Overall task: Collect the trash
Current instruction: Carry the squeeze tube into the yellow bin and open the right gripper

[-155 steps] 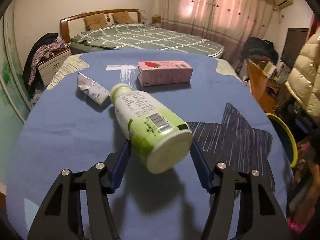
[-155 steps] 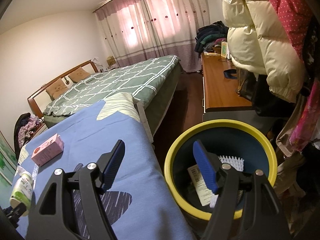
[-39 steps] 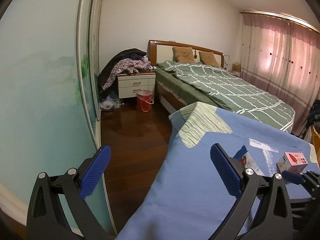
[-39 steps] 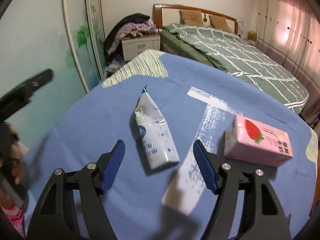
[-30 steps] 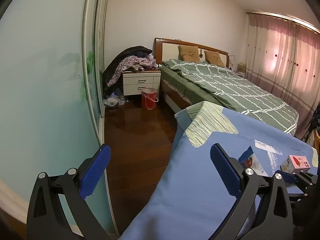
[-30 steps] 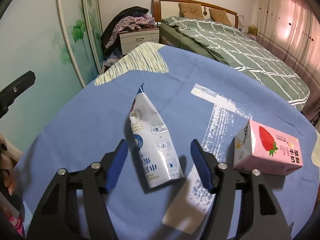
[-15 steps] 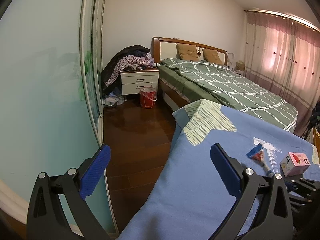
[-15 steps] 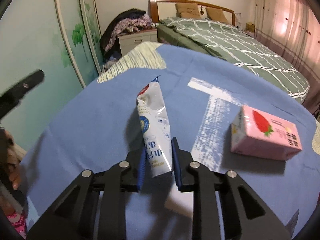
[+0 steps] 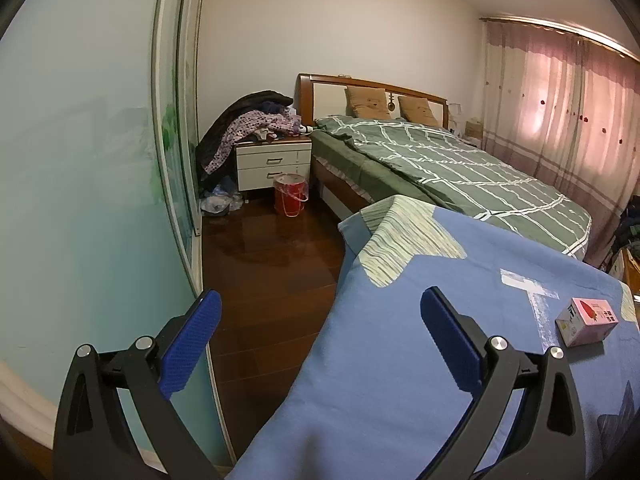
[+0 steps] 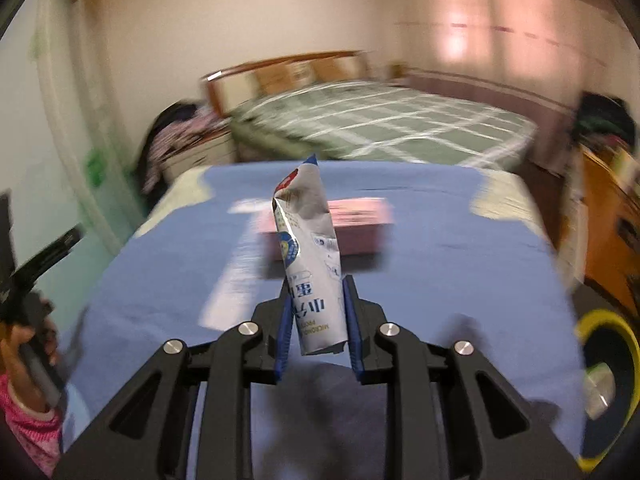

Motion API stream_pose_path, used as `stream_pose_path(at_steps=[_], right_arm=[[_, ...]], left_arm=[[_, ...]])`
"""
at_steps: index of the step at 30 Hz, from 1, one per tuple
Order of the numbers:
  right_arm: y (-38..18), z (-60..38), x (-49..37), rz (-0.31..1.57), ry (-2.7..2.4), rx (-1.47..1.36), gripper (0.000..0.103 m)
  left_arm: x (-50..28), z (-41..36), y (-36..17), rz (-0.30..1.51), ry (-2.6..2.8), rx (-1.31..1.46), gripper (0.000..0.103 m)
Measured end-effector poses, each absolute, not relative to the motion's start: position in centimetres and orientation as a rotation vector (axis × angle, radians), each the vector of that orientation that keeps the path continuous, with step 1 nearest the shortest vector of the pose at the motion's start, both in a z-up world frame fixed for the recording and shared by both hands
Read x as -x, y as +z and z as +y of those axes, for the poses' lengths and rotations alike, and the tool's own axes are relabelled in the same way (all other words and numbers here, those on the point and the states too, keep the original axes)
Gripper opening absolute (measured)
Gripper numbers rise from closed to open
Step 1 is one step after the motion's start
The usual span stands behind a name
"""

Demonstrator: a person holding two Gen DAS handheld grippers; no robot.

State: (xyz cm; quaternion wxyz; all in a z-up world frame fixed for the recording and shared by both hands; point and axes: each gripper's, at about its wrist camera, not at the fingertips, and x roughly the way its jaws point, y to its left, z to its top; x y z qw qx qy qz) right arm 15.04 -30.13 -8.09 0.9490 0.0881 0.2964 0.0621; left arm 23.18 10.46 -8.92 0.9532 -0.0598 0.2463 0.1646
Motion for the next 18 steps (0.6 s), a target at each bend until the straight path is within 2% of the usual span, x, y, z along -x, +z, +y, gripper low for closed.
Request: stream_pose_path(at_steps=[9, 18], right_arm=[[-10.4, -45.8, -8.5, 0.546, -0.397, -0.375, 0.023], [-14.6, -53.9, -5.6, 0.599, -0.656, -0.509, 0.024]], left_arm=[[-23.3, 9.3, -9.2, 0.512, 0.309, 0.078, 0.098], [-23.4, 8.8, -9.2, 0.524, 0.295, 0.058, 0.098]])
